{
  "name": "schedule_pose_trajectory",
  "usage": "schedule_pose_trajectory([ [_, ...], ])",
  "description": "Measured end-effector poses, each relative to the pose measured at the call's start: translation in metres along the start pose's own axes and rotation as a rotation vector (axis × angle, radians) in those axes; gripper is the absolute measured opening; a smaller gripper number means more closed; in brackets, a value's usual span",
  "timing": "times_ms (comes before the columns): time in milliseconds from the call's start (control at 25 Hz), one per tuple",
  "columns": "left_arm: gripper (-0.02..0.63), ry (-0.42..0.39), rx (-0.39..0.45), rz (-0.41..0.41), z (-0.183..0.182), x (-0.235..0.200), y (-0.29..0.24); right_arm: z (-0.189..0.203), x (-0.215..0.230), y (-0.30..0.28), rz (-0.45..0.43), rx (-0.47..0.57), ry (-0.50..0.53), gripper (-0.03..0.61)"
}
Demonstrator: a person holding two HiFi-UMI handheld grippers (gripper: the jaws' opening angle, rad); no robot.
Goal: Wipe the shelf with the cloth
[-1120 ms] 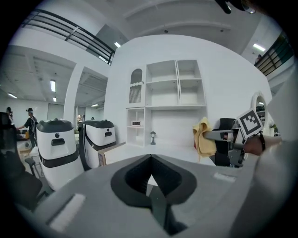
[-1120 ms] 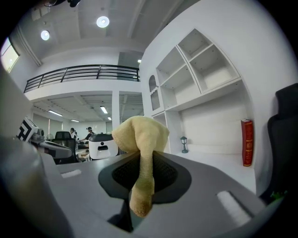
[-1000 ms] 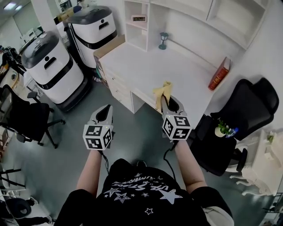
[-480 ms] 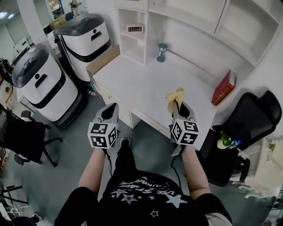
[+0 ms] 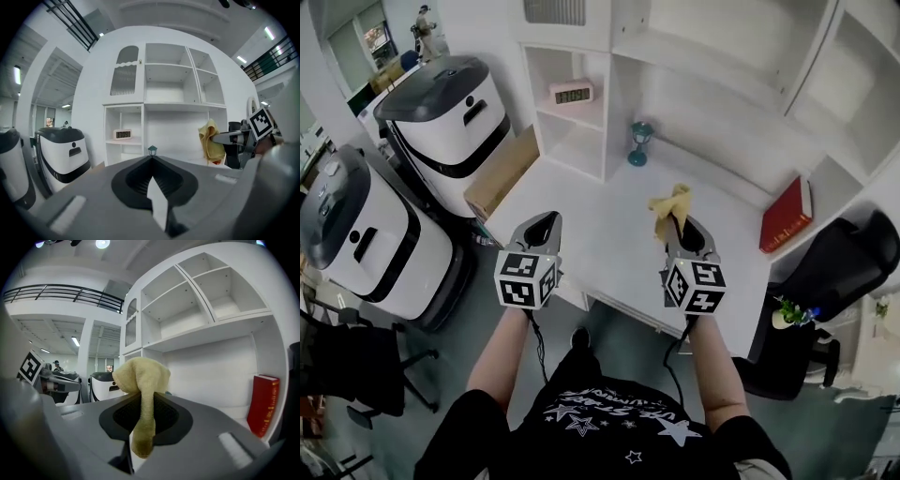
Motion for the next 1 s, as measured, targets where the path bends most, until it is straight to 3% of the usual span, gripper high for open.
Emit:
schedule_pose_trajectory([
  [320, 0.000, -0.078, 0.053, 0.118, -0.080, -0.064, -0.081, -0.087, -0.014, -0.074, 0.052, 0.092, 0.018, 0.083],
  [480, 0.000, -0.110, 0.100, 0.183, -0.126, -0.083, -0.101, -0.135, -0.030, -0.097, 0.033, 0.111, -0.014, 0.082],
  [720, 0.001, -0.144, 0.130, 0.257, -0.166, -0.103, -0.137, -0.193, -0.040, -0.136, 0.002, 0.125, -0.038, 0.083],
  [1000, 0.001, -0.135, 0.190, 0.285, -0.230, -0.107, -0.164, -0.291, -0.037, -0.157, -0.026, 0.244, 0.025, 0.083],
])
Point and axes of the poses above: the fingertips, and each gripper's own axes: y backward along the fingers, x to its right, z out of its underside, the point moved 2 cm from there along y, backward along the fingers, and after that the axes turned 5 degrees about z, right-handed, at the moved point
